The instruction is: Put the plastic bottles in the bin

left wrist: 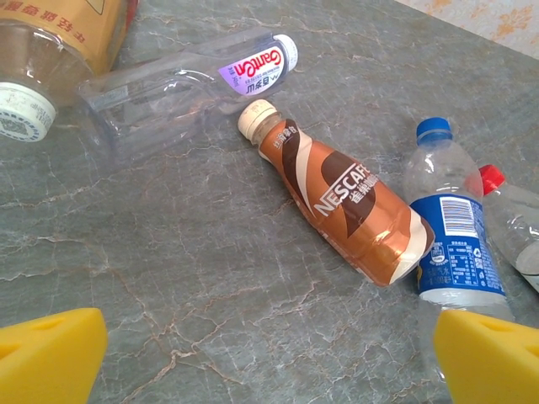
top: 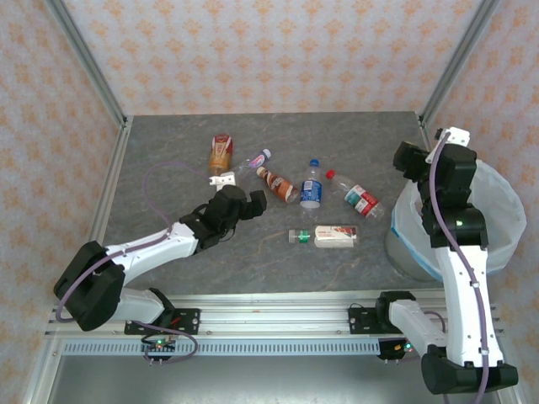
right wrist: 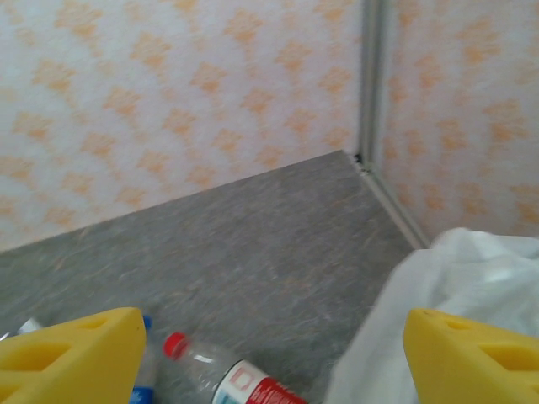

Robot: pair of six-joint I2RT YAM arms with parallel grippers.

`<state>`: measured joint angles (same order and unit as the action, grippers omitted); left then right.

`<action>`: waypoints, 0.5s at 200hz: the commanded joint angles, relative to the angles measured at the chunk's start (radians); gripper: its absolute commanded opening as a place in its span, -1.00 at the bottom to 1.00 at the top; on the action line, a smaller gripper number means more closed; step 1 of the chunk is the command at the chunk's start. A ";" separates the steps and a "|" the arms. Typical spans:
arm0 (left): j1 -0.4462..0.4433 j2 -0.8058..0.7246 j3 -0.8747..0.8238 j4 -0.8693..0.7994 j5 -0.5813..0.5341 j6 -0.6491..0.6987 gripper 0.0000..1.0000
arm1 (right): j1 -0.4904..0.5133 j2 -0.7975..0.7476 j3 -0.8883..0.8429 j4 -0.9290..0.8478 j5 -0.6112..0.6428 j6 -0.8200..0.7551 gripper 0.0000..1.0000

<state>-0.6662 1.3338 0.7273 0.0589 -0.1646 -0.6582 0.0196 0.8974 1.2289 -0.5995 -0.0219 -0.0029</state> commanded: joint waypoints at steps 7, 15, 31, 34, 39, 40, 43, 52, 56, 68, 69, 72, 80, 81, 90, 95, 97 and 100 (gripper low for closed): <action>0.008 -0.056 -0.010 -0.015 -0.029 -0.009 1.00 | 0.069 0.046 0.021 -0.036 -0.115 -0.082 0.62; 0.008 -0.065 -0.013 -0.018 -0.033 -0.009 1.00 | 0.097 0.063 0.018 -0.047 -0.116 -0.114 0.62; 0.009 -0.083 -0.021 -0.023 -0.040 -0.014 1.00 | 0.163 0.096 0.007 -0.070 -0.114 -0.186 0.62; 0.008 -0.086 -0.022 -0.025 -0.042 -0.014 1.00 | 0.177 0.102 0.005 -0.076 -0.115 -0.204 0.62; 0.008 -0.090 -0.024 -0.026 -0.044 -0.015 1.00 | 0.201 0.114 0.001 -0.085 -0.115 -0.230 0.62; 0.008 -0.091 -0.024 -0.027 -0.044 -0.015 1.00 | 0.206 0.116 0.000 -0.086 -0.115 -0.235 0.62; 0.008 -0.094 -0.025 -0.028 -0.047 -0.017 1.00 | 0.220 0.123 -0.001 -0.091 -0.116 -0.251 0.62; 0.008 -0.102 -0.029 -0.031 -0.051 -0.020 1.00 | 0.258 0.144 -0.009 -0.111 -0.123 -0.301 0.63; 0.008 -0.105 -0.031 -0.032 -0.054 -0.020 1.00 | 0.279 0.154 -0.013 -0.118 -0.124 -0.322 0.64; 0.008 -0.112 -0.035 -0.034 -0.064 -0.026 1.00 | 0.324 0.183 -0.029 -0.142 -0.135 -0.392 0.65; 0.009 -0.113 -0.035 -0.035 -0.064 -0.027 1.00 | 0.328 0.186 -0.031 -0.144 -0.138 -0.400 0.65; 0.008 -0.114 -0.037 -0.035 -0.065 -0.027 1.00 | 0.338 0.193 -0.037 -0.149 -0.144 -0.417 0.66; 0.008 -0.118 -0.040 -0.034 -0.069 -0.032 1.00 | 0.365 0.212 -0.056 -0.161 -0.152 -0.469 0.70; 0.008 -0.119 -0.040 -0.034 -0.070 -0.032 1.00 | 0.368 0.214 -0.058 -0.162 -0.152 -0.474 0.70; 0.008 -0.121 -0.041 -0.034 -0.072 -0.034 1.00 | 0.393 0.235 -0.077 -0.175 -0.162 -0.521 0.75; 0.008 -0.122 -0.042 -0.035 -0.071 -0.035 1.00 | 0.405 0.245 -0.088 -0.182 -0.164 -0.544 0.77; 0.007 -0.122 -0.042 -0.036 -0.071 -0.035 1.00 | 0.410 0.250 -0.091 -0.184 -0.165 -0.552 0.78; 0.008 -0.123 -0.042 -0.038 -0.071 -0.036 1.00 | 0.415 0.257 -0.098 -0.186 -0.165 -0.563 0.79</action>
<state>-0.6662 1.2373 0.6998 0.0509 -0.1921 -0.6739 0.3912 1.1156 1.1809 -0.7044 -0.1574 -0.3855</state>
